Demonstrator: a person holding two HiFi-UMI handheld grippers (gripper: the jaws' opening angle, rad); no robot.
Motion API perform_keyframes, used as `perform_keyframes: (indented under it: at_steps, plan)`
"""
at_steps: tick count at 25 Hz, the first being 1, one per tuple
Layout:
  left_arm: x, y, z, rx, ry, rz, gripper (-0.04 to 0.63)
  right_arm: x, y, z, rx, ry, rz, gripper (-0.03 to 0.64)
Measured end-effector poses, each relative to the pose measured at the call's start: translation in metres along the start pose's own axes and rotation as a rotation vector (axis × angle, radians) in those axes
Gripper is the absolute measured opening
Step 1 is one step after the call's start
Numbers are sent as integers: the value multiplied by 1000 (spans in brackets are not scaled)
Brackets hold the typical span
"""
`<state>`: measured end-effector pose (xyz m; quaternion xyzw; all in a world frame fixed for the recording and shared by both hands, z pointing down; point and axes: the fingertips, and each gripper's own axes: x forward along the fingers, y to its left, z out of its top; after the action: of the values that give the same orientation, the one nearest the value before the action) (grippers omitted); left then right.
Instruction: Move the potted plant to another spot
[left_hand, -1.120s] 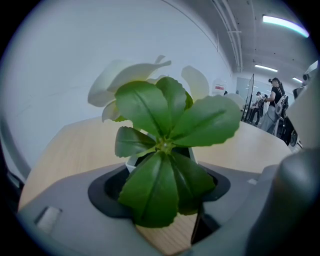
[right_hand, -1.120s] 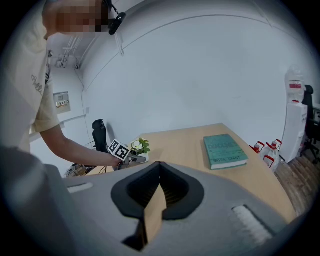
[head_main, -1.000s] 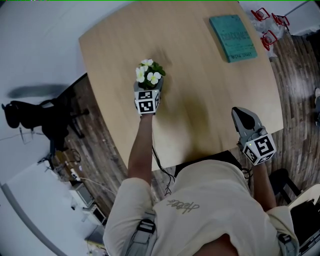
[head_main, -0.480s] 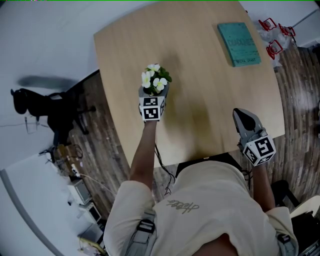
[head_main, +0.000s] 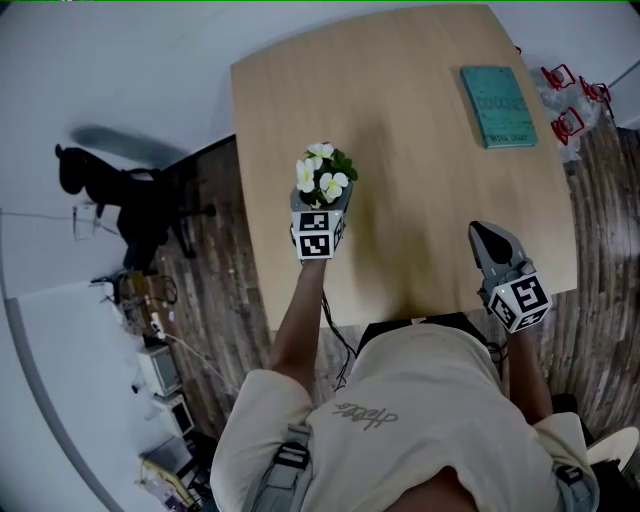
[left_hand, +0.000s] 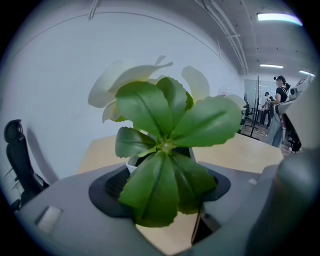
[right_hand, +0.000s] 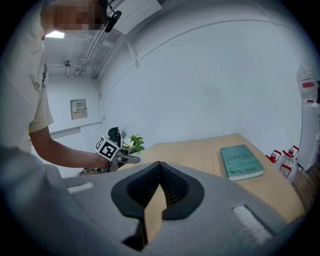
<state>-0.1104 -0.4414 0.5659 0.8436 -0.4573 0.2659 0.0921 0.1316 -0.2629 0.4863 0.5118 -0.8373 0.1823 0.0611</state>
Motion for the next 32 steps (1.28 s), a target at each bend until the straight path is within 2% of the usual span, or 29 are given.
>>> perform_keyframes:
  at_steps: [9, 17, 32]
  plan:
    - [-58, 11, -4, -43, -24, 106, 362, 1, 9, 5, -36, -15, 82, 3]
    - [-107, 15, -29, -93, -8, 185, 362, 9, 21, 2, -29, -10, 150, 3]
    - [-164, -18, -80, -223, 47, 299, 362, 15, 34, -20, -28, 78, 306, 3]
